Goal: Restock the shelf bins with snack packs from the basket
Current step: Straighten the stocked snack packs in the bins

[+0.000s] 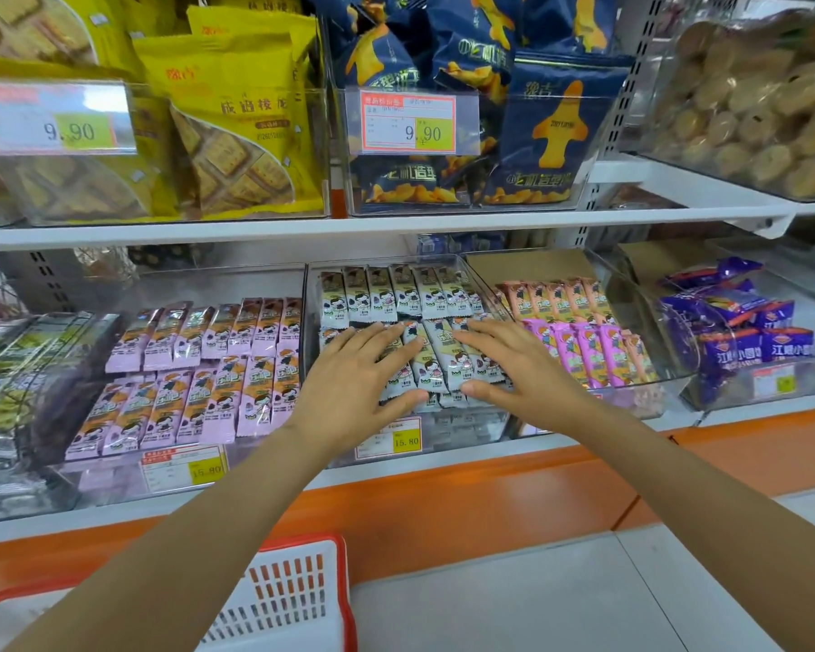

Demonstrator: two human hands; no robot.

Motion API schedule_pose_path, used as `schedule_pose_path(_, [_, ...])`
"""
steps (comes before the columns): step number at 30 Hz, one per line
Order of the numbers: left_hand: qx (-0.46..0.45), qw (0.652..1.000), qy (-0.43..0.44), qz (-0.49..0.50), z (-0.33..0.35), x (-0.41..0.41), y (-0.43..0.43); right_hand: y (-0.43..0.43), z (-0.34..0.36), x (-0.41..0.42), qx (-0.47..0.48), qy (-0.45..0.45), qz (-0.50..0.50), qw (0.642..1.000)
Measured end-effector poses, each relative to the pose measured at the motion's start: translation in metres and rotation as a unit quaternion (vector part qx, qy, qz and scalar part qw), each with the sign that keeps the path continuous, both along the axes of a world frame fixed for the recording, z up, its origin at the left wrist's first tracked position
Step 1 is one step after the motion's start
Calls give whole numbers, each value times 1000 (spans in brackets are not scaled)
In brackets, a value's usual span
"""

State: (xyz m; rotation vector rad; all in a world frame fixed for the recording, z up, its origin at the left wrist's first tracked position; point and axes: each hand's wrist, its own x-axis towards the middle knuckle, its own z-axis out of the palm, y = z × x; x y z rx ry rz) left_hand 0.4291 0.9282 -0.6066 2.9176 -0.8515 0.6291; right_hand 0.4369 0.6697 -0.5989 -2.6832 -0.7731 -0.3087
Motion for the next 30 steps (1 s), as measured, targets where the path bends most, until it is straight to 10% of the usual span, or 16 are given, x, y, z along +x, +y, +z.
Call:
schedule_pose_path(19, [-106, 990, -38, 80, 9, -45, 93, 110, 35, -18, 18, -53, 155, 986])
schedule_pose_path(30, [-140, 971, 142, 132, -20, -69, 158, 226, 12, -14, -213, -45, 126, 968])
